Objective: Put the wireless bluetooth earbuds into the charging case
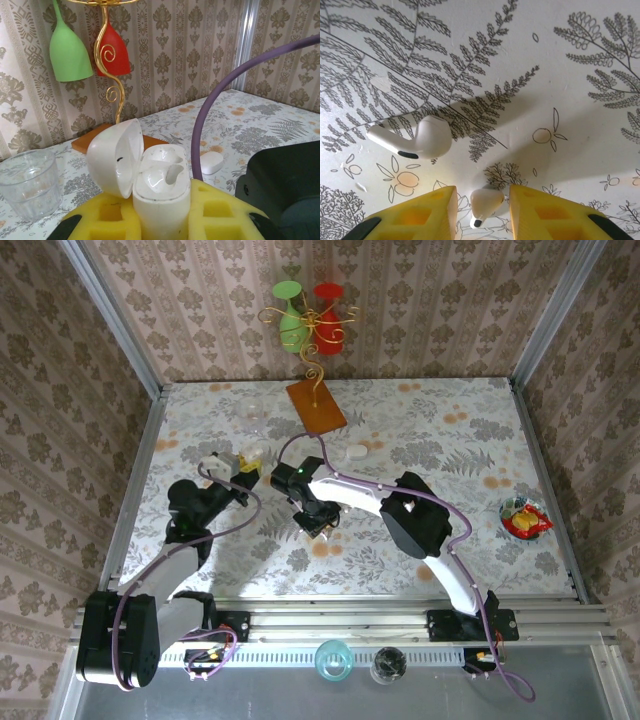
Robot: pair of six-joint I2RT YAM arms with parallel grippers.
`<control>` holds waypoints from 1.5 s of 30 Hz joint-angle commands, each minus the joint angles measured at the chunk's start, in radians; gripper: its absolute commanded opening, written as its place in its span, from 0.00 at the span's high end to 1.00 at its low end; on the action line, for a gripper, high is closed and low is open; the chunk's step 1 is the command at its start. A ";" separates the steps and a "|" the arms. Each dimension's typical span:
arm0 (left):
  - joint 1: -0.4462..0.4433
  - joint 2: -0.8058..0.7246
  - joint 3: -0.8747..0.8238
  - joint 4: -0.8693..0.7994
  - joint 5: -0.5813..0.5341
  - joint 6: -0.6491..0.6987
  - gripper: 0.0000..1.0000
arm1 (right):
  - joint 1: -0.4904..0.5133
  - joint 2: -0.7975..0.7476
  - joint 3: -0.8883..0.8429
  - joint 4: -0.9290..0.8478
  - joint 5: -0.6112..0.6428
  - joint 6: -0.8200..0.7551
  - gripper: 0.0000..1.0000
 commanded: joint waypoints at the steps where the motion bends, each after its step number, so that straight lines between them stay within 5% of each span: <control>1: 0.004 -0.010 -0.008 -0.001 0.035 0.016 1.00 | -0.014 0.041 0.031 -0.069 -0.028 -0.033 0.67; 10: 0.005 -0.005 -0.005 -0.004 0.043 0.018 1.00 | -0.016 0.063 0.030 -0.064 -0.068 -0.064 0.67; 21: 0.004 0.000 -0.003 -0.011 0.054 0.030 1.00 | -0.034 0.015 -0.005 -0.011 -0.044 -0.038 0.80; 31: -0.062 0.054 -0.015 0.038 0.058 0.076 1.00 | -0.118 -0.289 -0.286 0.312 -0.039 0.014 0.81; 45: -0.315 0.166 0.017 0.075 -0.028 0.217 1.00 | -0.214 -0.751 -0.708 0.870 -0.029 0.164 0.80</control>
